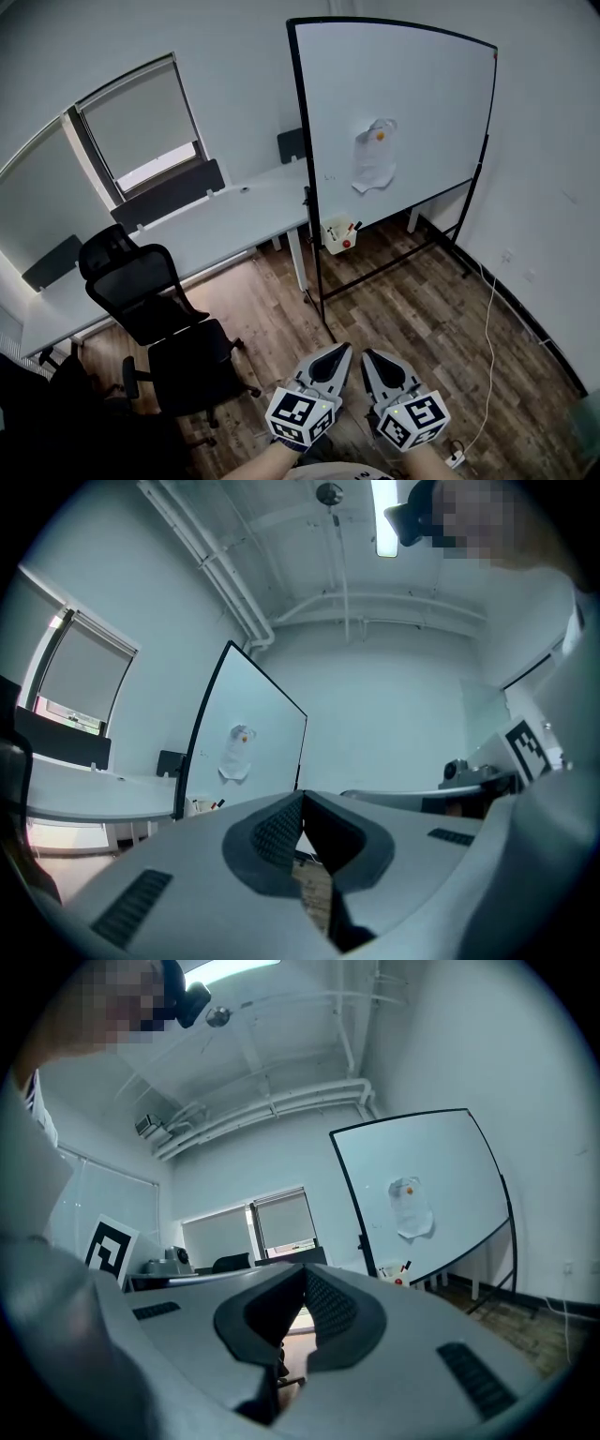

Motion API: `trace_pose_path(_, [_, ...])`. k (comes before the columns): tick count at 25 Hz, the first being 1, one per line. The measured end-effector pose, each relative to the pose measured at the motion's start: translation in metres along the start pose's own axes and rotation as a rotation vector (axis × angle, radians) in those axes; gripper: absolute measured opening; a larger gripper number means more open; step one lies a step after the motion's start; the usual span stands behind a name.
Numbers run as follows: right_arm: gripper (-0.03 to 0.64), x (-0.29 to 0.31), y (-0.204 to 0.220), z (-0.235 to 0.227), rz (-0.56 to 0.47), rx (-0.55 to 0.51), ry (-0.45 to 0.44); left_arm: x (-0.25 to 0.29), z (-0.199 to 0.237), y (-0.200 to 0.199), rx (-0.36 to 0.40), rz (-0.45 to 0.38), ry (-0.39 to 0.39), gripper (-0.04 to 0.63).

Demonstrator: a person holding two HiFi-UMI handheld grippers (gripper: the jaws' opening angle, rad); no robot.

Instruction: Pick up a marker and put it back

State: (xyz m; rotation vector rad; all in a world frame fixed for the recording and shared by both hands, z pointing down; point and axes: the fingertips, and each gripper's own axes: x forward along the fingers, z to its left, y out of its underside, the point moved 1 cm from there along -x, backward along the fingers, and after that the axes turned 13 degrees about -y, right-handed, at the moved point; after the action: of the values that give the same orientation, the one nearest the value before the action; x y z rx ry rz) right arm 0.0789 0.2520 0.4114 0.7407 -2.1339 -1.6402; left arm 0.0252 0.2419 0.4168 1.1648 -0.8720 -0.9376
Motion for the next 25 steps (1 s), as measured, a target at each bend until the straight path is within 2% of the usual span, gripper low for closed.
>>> trace_pose_path(11, [0.012,0.122,-0.025,-0.081,-0.015,-0.021,0.079,0.116,0.098,-0.025,0.035,0.004,0.054,0.011])
trace_pose_path(18, [0.012,0.164,-0.033,-0.136,-0.016,-0.012,0.104,0.179,0.125,-0.02,0.032,0.025,0.08,0.011])
trace_pose_path(25, [0.014,0.212,-0.036,-0.221,-0.017,0.023,0.075,0.261,0.151,-0.015,0.039,0.037,0.037,0.011])
